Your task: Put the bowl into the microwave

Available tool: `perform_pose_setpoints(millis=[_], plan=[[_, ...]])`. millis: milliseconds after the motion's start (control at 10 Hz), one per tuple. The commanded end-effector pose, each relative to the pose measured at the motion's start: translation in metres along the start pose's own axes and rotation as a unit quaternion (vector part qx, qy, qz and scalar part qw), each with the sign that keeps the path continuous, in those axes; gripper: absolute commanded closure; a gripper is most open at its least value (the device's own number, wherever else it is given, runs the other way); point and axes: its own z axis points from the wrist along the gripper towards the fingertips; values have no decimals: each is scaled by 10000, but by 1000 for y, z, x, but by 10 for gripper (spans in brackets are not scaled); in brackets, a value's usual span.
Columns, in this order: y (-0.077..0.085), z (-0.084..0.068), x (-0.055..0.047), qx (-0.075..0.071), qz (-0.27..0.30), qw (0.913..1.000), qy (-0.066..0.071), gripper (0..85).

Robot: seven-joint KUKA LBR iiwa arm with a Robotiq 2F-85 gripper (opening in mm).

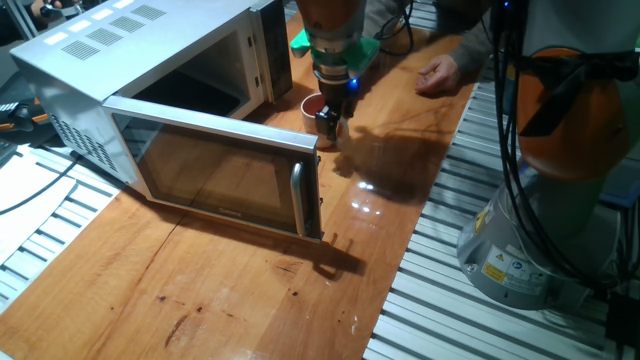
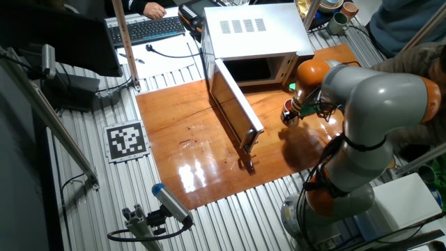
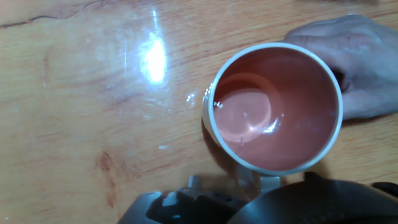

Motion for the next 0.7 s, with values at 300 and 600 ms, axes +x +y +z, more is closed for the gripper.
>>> perform_pose_setpoints(millis=[300, 600], plan=[[-2, -1, -1, 24, -134, 9999, 29, 510], [-6, -3, -4, -3, -294, 9995, 108, 850]])
